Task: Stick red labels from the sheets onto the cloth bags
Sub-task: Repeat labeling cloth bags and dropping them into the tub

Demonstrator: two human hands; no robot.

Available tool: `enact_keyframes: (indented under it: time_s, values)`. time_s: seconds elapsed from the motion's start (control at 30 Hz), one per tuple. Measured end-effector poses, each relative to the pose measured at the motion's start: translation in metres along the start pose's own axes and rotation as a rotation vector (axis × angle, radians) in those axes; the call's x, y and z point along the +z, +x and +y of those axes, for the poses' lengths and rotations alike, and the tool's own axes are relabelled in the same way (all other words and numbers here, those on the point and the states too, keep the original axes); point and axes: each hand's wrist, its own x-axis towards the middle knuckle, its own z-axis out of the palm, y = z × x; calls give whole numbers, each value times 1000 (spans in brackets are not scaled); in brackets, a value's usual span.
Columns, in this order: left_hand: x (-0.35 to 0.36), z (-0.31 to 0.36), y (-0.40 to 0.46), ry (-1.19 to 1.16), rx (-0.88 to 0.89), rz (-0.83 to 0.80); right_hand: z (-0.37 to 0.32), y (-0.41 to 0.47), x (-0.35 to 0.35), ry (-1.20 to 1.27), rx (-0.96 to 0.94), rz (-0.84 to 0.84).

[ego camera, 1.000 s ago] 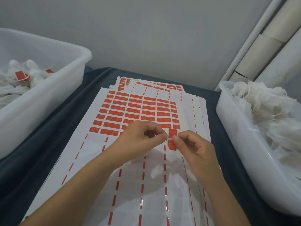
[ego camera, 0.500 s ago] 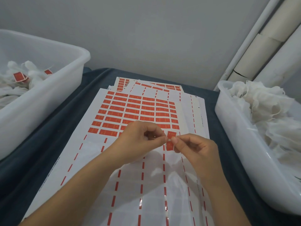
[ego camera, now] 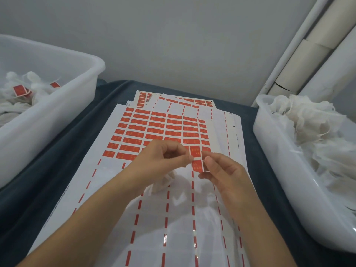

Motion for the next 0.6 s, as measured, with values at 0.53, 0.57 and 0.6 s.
enact_keyframes:
  time_s: [0.53, 0.57, 0.6]
  values:
    - [0, -2, -2, 98, 26, -70, 1, 0, -14, -102, 21, 2]
    - [1, -3, -2, 104, 27, -69, 0, 0, -14, -107, 19, 5]
    - [1, -3, -1, 107, 31, -66, -1, 0, -14, -114, 16, 6]
